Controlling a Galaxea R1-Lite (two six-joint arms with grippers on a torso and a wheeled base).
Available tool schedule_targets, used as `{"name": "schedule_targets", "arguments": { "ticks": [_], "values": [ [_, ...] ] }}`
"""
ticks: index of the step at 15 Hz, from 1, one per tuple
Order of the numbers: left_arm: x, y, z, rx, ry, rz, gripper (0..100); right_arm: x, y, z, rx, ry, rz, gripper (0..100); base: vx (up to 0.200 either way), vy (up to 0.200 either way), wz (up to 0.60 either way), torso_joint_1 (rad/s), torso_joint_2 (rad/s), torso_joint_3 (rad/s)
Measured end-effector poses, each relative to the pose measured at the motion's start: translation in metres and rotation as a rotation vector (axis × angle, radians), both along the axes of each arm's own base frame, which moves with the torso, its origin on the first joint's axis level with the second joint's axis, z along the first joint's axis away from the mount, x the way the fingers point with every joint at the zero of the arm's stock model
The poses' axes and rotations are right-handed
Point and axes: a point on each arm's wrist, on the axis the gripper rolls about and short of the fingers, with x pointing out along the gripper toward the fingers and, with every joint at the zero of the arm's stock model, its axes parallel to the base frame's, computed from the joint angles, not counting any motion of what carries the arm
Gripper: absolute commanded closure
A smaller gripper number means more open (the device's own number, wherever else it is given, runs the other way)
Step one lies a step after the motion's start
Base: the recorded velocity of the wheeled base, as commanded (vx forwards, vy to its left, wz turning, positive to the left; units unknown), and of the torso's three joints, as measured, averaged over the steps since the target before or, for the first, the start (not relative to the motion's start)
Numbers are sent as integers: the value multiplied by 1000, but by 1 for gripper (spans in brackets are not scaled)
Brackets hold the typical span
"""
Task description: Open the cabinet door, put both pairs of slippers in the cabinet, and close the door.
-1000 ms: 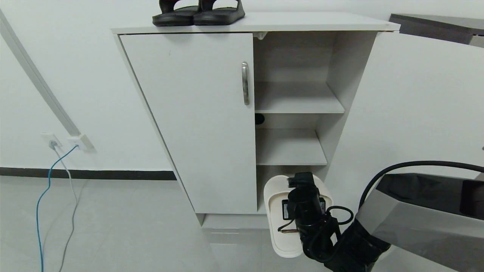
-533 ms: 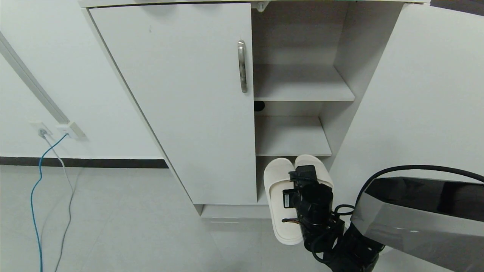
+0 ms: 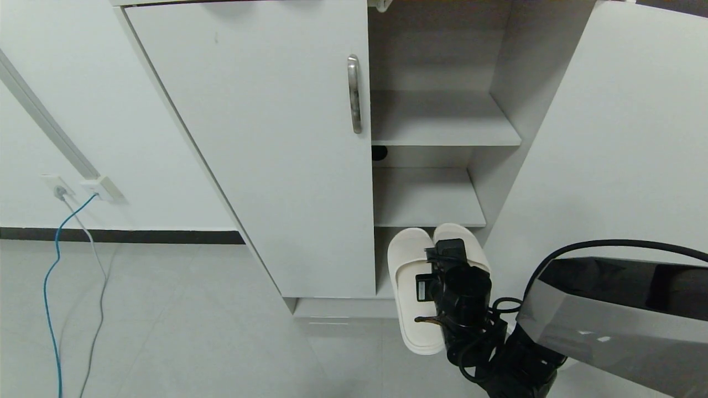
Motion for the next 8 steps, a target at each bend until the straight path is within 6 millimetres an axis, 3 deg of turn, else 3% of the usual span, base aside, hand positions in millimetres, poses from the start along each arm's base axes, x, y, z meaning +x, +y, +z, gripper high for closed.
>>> {"name": "schedule_targets", "arguments": {
  "ticks": [6, 8],
  "values": [
    [0, 0, 0, 0, -1, 0, 100, 5, -6, 6, 2, -21, -19, 100, 200, 0, 0, 2, 5, 2],
    [0, 0, 0, -1, -1, 1, 100, 6, -6, 7, 4, -23, -8, 100, 0, 0, 0, 0, 0, 0]
  ]
}}
